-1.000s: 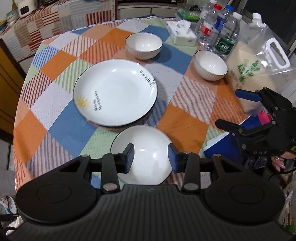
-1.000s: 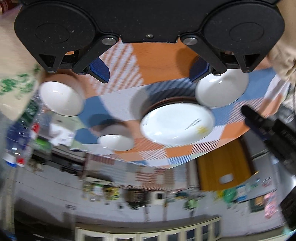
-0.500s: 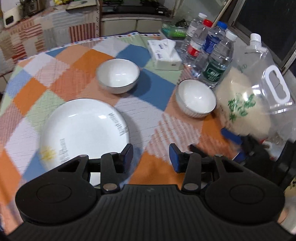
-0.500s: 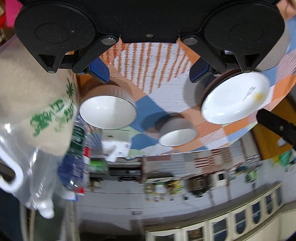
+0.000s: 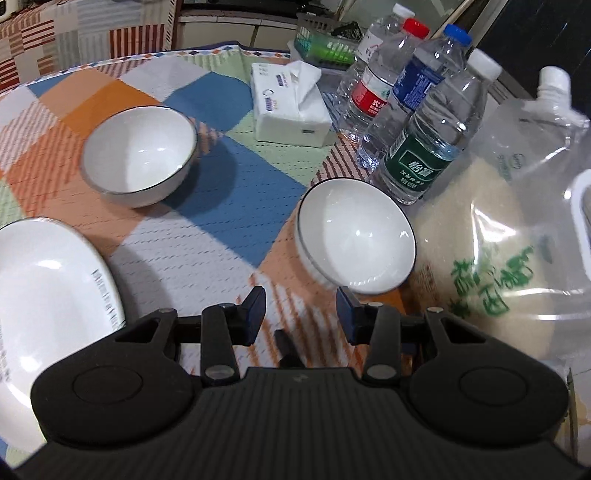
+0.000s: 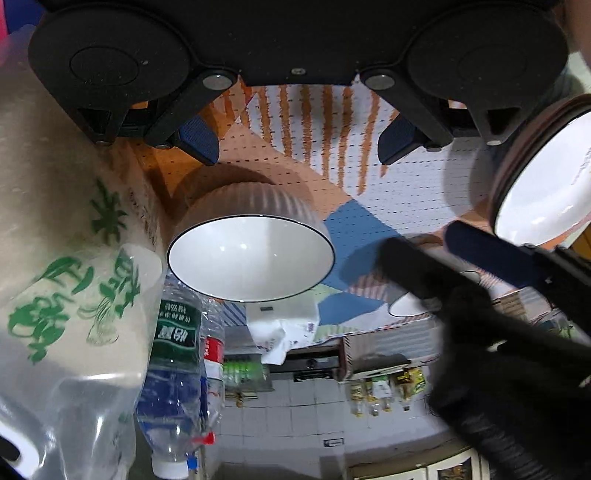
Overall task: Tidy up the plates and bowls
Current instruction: 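Move both grippers to the white bowl by the water bottles and grip its rim, then carry the bowl with both grippers and lower it into the first bowl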
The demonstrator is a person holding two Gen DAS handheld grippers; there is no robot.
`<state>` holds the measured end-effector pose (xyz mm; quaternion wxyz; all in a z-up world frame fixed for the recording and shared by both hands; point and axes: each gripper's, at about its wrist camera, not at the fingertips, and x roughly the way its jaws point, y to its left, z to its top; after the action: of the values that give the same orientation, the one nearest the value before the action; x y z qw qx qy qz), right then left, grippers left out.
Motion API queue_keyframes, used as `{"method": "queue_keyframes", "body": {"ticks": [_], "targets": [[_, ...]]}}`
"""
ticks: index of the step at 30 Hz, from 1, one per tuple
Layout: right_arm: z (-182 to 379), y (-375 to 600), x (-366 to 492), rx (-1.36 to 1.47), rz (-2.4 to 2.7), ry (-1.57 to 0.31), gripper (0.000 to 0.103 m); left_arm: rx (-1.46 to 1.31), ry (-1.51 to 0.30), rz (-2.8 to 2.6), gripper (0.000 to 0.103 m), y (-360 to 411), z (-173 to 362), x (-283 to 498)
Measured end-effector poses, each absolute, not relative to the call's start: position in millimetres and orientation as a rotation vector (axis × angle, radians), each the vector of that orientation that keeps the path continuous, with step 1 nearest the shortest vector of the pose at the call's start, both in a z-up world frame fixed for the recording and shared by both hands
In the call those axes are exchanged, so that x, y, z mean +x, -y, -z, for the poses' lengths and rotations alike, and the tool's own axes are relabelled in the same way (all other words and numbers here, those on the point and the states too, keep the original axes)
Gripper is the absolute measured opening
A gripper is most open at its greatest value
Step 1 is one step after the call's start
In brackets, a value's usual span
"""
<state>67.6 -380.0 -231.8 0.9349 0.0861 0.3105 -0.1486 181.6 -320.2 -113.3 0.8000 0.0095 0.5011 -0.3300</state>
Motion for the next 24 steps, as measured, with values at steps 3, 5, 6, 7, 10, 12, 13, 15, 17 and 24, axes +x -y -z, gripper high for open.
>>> {"method": "queue_keyframes", "body": {"ticks": [3,5,6,7,10,12,13,15,17,24], "targets": [[234.7,381.7,73.0,0.174,0.312,-0.636,0.095,0.023,-1.081,0.683,0.042,337.2,123.5,193.6],[236.4,382.0,76.2,0.174,0.314,-0.637,0.094,0.020,-1.097,0.676,0.042,346.5,131.3,202.0],[237.7,382.0,78.1,0.171,0.314,-0.639,0.094,0.016,-1.102,0.672,0.042,349.9,135.7,206.0],[238.9,382.0,79.9,0.167,0.317,-0.643,0.094,0.018,-1.107,0.670,0.042,353.4,139.6,209.5],[242.5,383.0,84.2,0.171,0.325,-0.647,0.094,0.037,-1.122,0.660,0.039,362.1,150.7,217.0],[243.9,383.4,86.8,0.173,0.330,-0.652,0.094,0.033,-1.132,0.667,0.038,365.8,156.0,220.7],[242.8,382.6,85.8,0.174,0.330,-0.650,0.094,0.027,-1.132,0.674,0.038,367.2,157.8,221.8],[242.9,383.3,87.1,0.174,0.327,-0.651,0.094,0.009,-1.133,0.694,0.022,368.1,161.1,222.7],[243.6,382.9,86.9,0.165,0.324,-0.650,0.094,-0.020,-1.146,0.726,0.014,366.5,162.6,222.7],[246.6,380.2,90.3,0.130,0.313,-0.657,0.094,-0.082,-1.238,0.690,0.008,344.1,160.6,238.3]]}}
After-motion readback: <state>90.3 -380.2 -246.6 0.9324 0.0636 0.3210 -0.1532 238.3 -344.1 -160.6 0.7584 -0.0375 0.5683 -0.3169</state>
